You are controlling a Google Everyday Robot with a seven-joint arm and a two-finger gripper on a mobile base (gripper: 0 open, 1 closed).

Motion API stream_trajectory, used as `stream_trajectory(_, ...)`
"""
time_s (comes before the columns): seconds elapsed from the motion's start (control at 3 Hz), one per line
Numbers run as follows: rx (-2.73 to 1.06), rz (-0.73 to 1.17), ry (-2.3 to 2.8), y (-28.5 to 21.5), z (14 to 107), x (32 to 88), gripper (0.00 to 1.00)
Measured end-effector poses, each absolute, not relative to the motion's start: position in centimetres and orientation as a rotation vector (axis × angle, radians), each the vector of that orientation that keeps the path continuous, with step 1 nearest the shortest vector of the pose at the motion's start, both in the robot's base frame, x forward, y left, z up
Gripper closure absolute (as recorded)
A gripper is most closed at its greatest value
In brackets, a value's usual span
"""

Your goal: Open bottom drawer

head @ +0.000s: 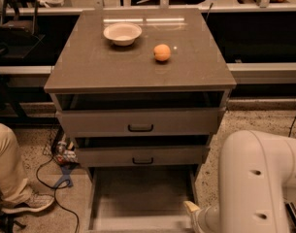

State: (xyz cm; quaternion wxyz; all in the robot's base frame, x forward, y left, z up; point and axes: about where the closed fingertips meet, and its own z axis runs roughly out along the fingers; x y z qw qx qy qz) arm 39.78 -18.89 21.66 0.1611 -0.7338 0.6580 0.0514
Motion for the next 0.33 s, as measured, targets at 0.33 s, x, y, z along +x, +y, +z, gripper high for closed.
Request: stream_trajectory(0.33,-2.06,0.128,1.883,-20.33,24.46,40.78,0.0)
